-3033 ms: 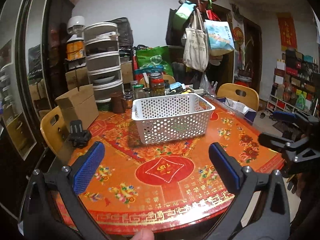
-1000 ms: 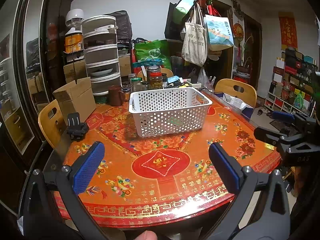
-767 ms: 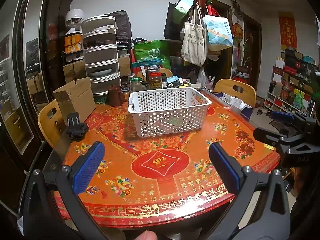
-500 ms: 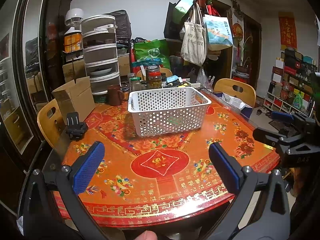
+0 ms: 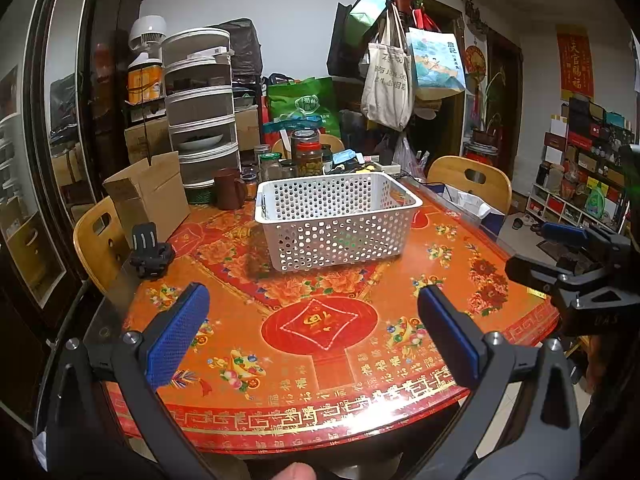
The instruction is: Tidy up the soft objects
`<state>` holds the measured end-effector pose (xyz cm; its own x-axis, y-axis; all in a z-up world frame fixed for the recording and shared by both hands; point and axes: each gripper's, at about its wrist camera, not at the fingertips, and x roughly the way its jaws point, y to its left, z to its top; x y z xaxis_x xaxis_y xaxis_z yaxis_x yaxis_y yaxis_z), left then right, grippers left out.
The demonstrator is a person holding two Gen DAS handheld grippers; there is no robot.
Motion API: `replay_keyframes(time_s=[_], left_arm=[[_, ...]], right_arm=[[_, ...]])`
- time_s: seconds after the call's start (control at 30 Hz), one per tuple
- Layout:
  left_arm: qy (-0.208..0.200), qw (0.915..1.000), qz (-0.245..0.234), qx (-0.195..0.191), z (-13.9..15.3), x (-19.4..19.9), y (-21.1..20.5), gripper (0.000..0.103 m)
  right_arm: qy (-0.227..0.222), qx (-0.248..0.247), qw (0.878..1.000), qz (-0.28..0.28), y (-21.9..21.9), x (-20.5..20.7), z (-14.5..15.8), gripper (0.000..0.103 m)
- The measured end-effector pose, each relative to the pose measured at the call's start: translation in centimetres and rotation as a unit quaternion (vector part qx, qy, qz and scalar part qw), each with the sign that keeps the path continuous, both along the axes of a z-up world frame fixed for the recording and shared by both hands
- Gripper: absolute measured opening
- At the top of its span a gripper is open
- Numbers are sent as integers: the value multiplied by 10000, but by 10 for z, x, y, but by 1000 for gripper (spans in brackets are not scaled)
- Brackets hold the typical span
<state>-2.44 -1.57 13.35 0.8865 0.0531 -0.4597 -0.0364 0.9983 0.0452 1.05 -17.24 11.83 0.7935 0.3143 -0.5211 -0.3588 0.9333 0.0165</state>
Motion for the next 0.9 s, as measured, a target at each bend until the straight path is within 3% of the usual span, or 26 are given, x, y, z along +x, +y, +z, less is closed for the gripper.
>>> replay_keyframes(time_s=[0.9], left_arm=[[-20,9999,-105,-59,-11,-7,-19,103]], right_arm=[[45,-16,10000,-10,-2,-1,-8,103]])
